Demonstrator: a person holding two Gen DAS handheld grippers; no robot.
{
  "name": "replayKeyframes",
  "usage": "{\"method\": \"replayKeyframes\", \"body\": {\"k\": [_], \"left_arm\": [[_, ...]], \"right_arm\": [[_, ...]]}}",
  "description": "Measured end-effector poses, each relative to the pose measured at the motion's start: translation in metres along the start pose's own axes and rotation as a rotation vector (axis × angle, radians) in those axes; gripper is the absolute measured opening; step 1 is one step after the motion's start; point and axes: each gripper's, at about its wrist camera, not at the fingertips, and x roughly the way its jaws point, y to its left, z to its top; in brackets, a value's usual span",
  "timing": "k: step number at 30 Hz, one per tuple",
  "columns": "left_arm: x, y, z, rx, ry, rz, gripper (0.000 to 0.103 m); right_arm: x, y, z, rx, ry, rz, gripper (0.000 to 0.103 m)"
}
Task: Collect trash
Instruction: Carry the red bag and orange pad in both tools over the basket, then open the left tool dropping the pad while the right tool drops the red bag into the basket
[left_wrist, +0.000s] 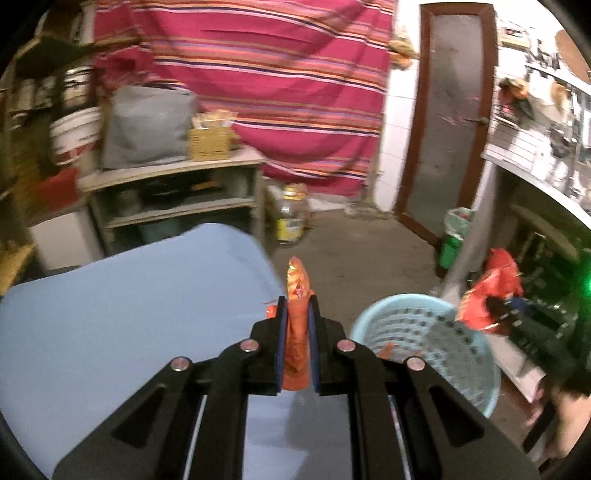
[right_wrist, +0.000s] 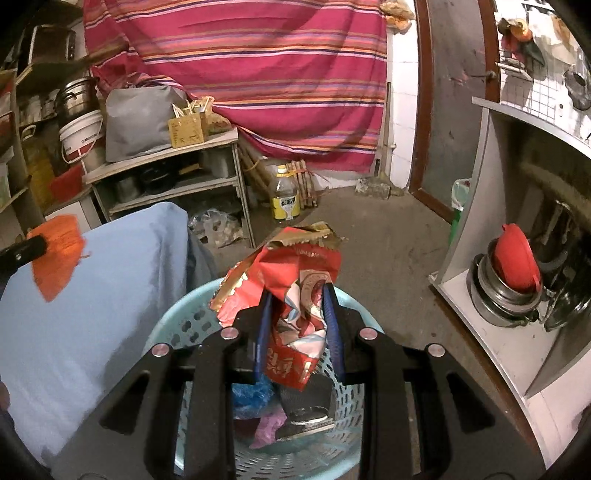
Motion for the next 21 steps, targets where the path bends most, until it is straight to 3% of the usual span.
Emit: {"method": "replayKeyframes", "body": {"k": [8,12,19,20,21], "left_arm": [[0.042,-0.076,0.003,0.083,0.056,-0.110,0.011],[0.065,-0.090,0.001,0.082,0.104,-0.155,0.011],[0.079,-0.097,-0.010,0.088,0.160,-0.164,0.013],[0.081,-0.095,-0.011,0.084,0.179,-0.171,0.015],[0.083,-0.095,-0.012,0.084,0.189,-0.172,0.023]], "right_arm": [[0.007,-0.018,-0.004,0.034,0.026,-0.007,0.027],[0.010,-0.027,-0.008,0.046,0.043,-0.014,0.027],[0.011,-0.038,-0.012,0.057,0.059,-0.030,0.028],[0.012,-0.039,-0.012,0.058,0.060,-0.030,0.028],[0.012,-0.039,-0.012,0.061,0.061,-0.029,0.028]]}}
